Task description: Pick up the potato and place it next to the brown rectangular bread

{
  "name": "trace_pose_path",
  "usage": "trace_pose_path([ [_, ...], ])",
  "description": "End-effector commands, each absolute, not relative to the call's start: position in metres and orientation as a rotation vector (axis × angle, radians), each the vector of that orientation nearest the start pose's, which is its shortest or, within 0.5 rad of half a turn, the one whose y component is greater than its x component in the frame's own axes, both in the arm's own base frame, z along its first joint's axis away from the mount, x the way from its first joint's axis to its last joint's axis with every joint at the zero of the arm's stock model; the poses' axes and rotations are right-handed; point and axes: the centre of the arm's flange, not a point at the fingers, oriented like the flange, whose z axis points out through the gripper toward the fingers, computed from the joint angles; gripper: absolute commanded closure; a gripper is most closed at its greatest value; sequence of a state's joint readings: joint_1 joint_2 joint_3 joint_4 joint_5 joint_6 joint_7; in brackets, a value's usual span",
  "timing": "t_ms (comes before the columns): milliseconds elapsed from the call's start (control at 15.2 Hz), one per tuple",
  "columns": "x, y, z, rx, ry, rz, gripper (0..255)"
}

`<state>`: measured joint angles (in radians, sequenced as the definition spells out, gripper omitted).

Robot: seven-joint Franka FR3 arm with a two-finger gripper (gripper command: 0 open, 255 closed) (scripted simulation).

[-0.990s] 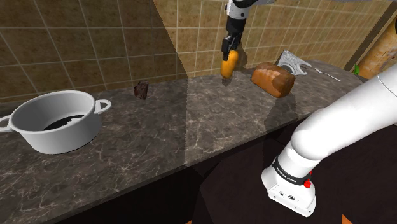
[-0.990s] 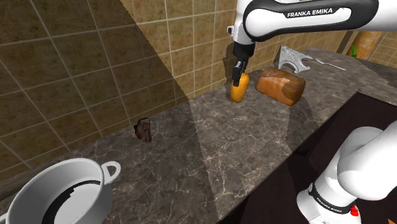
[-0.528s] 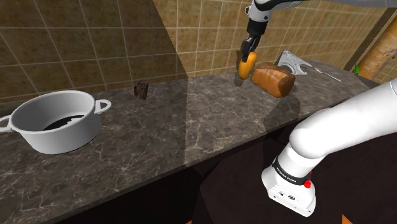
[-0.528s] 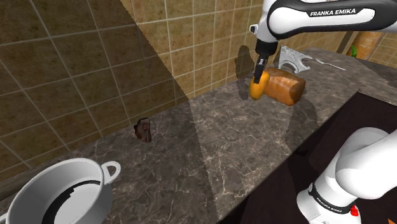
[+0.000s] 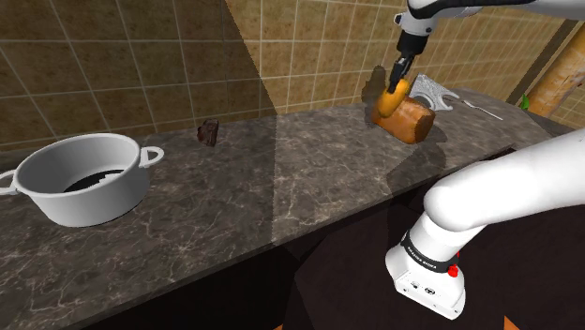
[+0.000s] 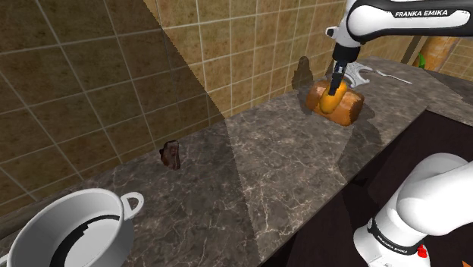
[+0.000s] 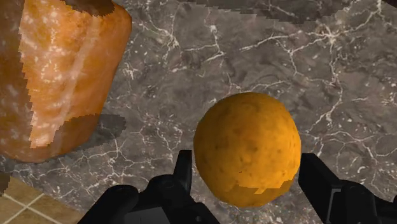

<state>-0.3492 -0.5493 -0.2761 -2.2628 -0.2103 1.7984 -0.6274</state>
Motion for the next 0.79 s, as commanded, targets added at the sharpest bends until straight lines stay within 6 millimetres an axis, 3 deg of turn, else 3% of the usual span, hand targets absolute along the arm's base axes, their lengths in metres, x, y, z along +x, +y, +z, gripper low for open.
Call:
trace_pose_path([
  [0,0.283,-0.281,0.563,-3.232,-0.126,-0.035,255],
  [726,0.182,-0.385,0.563,-3.232,-0.126,-0.035,255],
])
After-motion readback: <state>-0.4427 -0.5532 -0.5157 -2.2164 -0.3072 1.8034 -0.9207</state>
